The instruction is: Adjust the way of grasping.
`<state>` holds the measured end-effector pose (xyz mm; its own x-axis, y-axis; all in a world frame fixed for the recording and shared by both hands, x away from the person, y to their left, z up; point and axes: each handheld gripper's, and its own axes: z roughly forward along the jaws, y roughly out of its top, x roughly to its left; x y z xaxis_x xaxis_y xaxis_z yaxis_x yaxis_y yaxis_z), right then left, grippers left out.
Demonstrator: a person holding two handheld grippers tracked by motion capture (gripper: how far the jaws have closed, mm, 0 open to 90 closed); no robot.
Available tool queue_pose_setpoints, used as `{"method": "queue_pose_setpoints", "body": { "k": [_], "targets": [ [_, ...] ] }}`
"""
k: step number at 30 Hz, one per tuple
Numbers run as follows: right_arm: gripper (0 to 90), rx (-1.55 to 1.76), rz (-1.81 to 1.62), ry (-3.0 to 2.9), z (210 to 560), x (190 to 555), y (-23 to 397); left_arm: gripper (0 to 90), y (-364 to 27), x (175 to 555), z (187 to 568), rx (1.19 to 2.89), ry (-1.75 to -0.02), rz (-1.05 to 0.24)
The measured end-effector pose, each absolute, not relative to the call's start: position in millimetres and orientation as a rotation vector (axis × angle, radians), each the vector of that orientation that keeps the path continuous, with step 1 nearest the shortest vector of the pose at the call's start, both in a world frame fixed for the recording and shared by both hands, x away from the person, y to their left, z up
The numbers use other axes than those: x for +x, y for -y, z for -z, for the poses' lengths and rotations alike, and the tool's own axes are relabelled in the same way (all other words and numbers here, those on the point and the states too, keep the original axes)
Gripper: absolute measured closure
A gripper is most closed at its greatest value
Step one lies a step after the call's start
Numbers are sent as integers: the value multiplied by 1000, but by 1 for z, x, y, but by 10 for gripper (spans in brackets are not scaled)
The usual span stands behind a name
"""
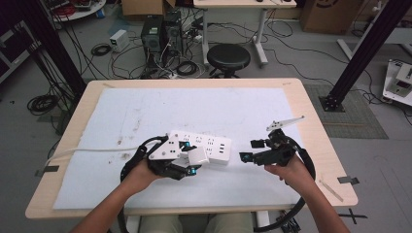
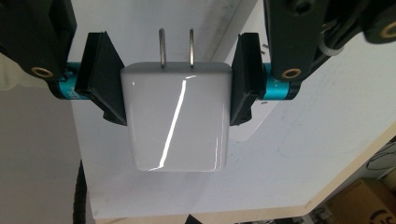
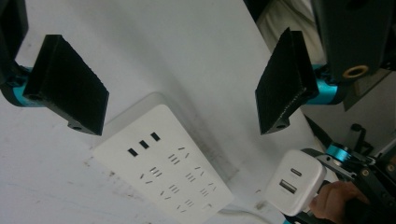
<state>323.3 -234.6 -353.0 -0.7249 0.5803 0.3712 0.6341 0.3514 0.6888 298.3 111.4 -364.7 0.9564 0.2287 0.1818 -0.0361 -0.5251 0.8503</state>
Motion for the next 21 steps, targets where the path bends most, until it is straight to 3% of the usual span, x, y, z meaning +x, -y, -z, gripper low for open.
{"method": "queue_pose_setpoints", "body": {
  "k": [21],
  "targets": [
    [188,-1075,1303,2334,359,327,210,425,-93,302,371,2088,-71,-367]
  ]
}}
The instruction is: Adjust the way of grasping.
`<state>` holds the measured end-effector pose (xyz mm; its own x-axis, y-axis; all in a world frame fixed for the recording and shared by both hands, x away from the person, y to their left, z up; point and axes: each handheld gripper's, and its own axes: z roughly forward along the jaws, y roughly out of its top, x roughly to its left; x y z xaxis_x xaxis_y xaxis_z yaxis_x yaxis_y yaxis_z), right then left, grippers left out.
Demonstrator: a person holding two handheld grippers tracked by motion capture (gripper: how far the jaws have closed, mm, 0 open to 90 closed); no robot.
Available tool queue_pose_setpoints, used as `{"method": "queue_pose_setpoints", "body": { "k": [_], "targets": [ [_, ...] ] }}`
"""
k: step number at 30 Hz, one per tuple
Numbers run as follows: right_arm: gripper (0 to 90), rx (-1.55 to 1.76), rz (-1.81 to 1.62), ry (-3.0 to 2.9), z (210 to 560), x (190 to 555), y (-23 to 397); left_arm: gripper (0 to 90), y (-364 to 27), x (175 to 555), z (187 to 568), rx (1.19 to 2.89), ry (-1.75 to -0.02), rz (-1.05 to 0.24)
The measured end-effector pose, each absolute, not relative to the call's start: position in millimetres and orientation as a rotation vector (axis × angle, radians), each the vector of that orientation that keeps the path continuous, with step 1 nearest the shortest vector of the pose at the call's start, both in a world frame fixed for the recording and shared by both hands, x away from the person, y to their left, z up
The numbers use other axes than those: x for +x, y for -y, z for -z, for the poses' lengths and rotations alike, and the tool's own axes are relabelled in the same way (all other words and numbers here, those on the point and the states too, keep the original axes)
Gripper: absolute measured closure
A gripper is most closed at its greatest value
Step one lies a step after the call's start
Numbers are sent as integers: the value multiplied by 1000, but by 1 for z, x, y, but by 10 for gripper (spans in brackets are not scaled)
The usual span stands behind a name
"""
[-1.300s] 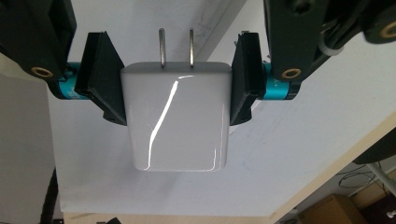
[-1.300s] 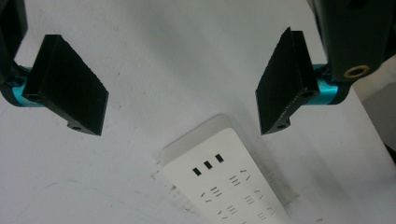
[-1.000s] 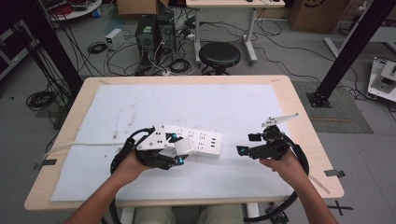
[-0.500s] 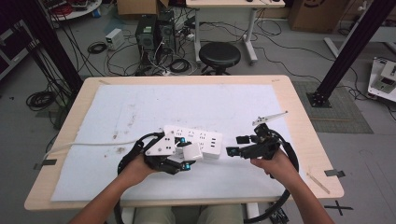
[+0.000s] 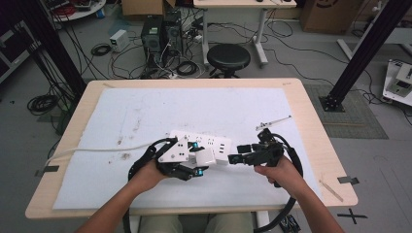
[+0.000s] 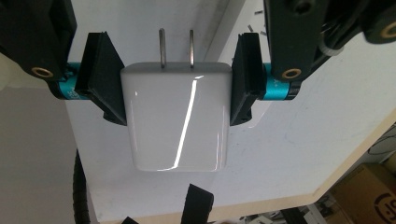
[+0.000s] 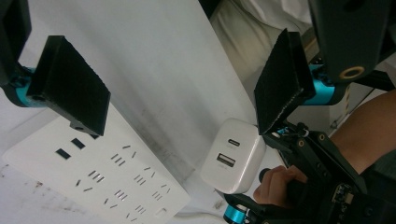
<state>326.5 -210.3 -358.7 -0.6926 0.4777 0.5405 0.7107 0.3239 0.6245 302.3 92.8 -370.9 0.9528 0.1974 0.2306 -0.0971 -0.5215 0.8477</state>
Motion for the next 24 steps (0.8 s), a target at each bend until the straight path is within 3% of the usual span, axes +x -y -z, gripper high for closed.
{"method": "queue_pose_setpoints", "body": {
  "k": [23,24],
  "targets": [
    [193,-1042,1261,2168,370,339,191,425,-75,308,377,2063,-43,-331],
    [228,-1041,1254,2155,372,340,190,425,-74,308,377,2063,-40,-329]
  ]
}}
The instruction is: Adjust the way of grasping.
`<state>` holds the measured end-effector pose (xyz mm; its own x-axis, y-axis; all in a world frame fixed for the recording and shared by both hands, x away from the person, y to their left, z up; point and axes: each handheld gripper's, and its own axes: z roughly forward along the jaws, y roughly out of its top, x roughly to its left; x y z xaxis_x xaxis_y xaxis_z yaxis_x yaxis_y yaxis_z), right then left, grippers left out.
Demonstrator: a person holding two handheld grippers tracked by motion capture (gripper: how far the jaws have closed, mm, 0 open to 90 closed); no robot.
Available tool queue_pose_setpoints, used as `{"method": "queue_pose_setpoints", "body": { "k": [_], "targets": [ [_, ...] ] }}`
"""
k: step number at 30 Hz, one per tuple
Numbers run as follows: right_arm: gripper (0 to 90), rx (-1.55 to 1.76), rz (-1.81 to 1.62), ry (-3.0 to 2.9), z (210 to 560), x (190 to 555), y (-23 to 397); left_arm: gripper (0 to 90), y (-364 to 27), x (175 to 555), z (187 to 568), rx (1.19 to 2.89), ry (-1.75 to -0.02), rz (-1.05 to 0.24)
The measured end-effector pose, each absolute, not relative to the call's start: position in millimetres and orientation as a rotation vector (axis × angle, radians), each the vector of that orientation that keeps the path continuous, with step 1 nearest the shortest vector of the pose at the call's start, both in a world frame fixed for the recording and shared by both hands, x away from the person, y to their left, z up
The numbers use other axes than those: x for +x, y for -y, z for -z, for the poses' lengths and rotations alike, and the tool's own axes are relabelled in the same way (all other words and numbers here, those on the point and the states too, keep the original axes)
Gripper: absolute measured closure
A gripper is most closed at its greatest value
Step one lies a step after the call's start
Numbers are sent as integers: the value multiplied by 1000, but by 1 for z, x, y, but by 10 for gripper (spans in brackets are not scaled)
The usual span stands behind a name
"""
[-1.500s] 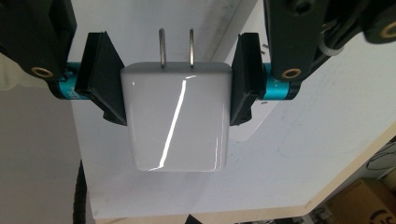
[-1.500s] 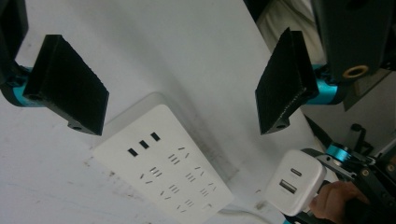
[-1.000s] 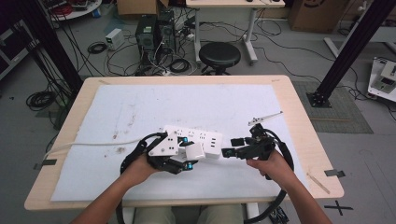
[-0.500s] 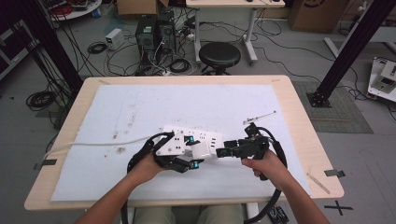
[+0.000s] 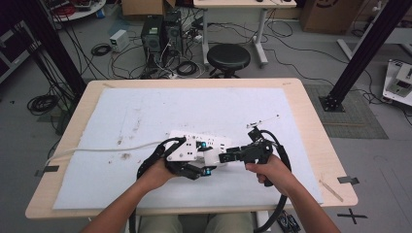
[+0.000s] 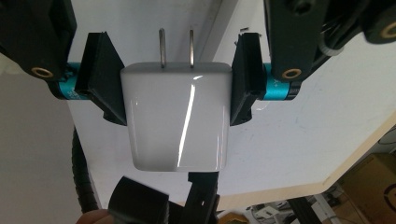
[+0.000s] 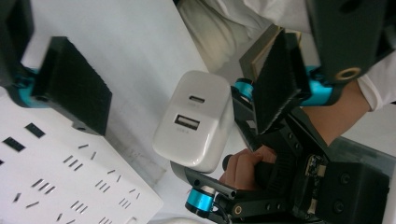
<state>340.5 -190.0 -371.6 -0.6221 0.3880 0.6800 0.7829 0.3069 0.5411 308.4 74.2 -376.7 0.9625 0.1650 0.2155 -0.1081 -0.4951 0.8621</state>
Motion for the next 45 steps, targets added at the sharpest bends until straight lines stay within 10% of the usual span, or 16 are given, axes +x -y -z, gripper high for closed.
{"method": "queue_pose_setpoints", "body": {
  "k": [11,24,28,45],
  "targets": [
    [303,-1021,1235,1978,388,348,181,425,-69,309,379,2056,-22,-313],
    [606,-990,1193,1980,392,349,175,409,-67,311,384,2074,9,-298],
    [628,-989,1203,2111,387,346,174,220,-68,314,388,2095,-119,-277],
    [632,-1041,1175,2476,368,349,202,214,-136,327,389,1911,-567,-332]
  ]
}}
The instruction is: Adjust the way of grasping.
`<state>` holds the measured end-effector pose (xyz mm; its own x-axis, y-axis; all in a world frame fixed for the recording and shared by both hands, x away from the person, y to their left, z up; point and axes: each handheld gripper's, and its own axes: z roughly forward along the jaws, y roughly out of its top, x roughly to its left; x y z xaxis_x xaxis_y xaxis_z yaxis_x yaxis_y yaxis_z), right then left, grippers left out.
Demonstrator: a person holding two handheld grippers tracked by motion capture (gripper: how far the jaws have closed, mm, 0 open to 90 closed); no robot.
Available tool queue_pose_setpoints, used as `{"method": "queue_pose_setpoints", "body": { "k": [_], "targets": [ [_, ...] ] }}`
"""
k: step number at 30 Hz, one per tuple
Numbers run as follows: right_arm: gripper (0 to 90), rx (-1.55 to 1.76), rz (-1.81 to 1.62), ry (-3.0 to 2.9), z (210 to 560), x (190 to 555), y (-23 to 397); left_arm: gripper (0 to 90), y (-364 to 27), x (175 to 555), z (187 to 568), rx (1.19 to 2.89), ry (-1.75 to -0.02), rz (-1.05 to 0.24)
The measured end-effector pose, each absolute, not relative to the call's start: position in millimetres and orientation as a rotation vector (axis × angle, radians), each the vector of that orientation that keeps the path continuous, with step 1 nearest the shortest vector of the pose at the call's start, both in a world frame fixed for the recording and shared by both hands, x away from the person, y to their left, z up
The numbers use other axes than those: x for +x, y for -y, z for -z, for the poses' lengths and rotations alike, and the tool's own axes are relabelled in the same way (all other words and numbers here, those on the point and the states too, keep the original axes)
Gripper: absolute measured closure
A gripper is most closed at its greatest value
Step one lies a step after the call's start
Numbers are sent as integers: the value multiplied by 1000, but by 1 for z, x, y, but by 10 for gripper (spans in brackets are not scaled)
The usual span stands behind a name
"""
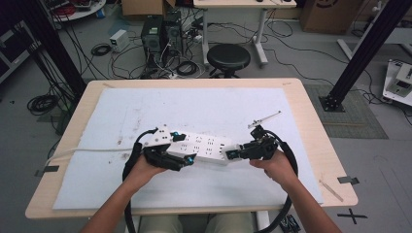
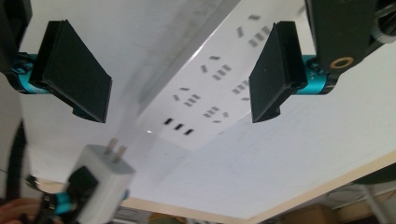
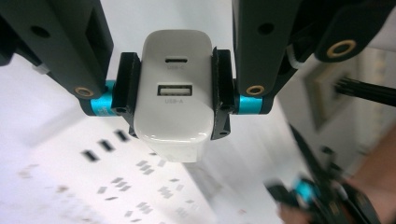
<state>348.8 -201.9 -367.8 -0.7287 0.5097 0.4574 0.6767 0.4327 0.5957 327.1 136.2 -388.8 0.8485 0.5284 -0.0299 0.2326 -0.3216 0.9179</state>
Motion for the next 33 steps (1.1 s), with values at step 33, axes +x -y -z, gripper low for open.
{"method": "queue_pose_setpoints", "body": {
  "k": [33],
  "targets": [
    [631,-937,857,3011,338,354,229,213,-194,327,379,1783,-845,-445]
  ]
}}
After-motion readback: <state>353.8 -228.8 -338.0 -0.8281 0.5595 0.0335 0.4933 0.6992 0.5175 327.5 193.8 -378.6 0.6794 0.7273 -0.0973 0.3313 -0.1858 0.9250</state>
